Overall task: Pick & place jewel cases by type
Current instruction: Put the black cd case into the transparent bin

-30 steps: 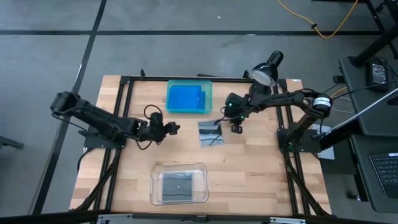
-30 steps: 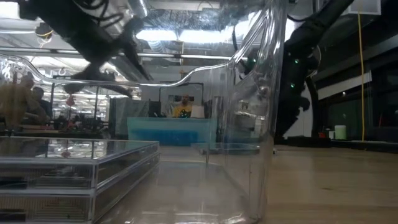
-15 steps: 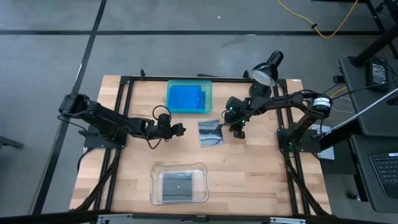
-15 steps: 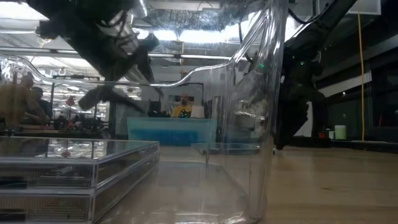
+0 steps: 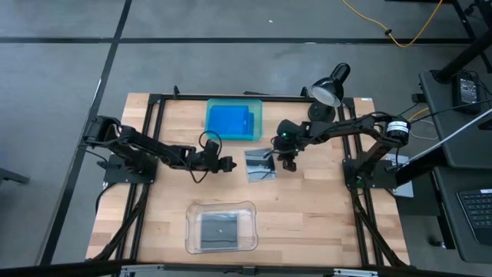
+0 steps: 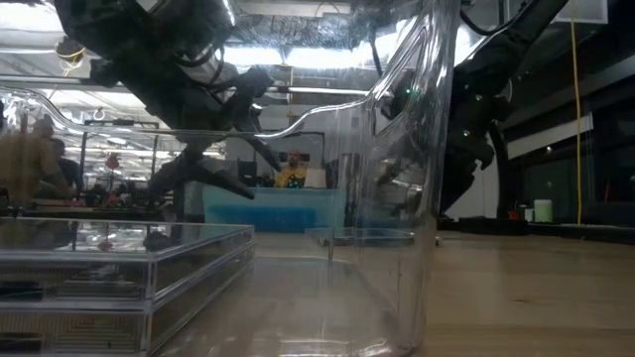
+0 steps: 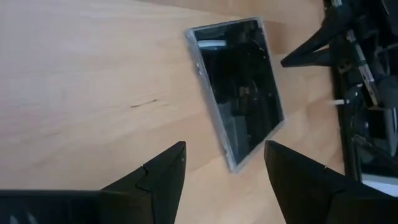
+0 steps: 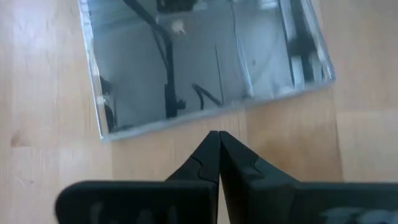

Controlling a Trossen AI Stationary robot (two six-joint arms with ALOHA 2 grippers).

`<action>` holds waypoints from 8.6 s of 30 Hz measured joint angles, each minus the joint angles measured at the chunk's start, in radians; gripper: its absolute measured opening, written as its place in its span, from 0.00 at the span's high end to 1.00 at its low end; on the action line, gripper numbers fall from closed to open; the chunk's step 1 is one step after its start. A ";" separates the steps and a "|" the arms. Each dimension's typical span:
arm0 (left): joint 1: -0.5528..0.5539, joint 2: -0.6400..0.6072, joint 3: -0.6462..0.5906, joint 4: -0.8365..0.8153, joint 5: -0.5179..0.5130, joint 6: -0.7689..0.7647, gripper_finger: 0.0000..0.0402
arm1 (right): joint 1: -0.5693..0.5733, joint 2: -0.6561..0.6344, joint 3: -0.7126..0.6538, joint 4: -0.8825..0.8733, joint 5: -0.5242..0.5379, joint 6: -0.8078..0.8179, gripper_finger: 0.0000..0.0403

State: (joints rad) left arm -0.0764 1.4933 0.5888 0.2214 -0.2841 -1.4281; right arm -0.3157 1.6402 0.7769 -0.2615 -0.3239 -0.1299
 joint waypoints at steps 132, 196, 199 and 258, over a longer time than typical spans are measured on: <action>0.094 0.199 0.035 0.305 0.157 0.023 0.94 | 0.105 0.172 0.142 0.001 -0.070 -0.020 0.98; -0.832 -0.166 0.697 -0.256 -1.058 2.491 0.96 | 0.368 -0.163 -0.048 0.591 0.095 0.758 0.98; -0.821 -0.144 0.710 -0.368 -1.058 2.491 0.96 | 0.368 -0.163 -0.047 0.596 0.096 0.774 0.98; -0.860 -0.135 0.786 -0.692 -0.996 0.429 0.96 | 0.367 -0.163 -0.047 0.593 0.049 0.636 0.98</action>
State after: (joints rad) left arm -0.9362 1.3578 1.3751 -0.4710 -1.2800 -0.9994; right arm 0.0517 1.4773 0.7296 0.3316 -0.2752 0.5063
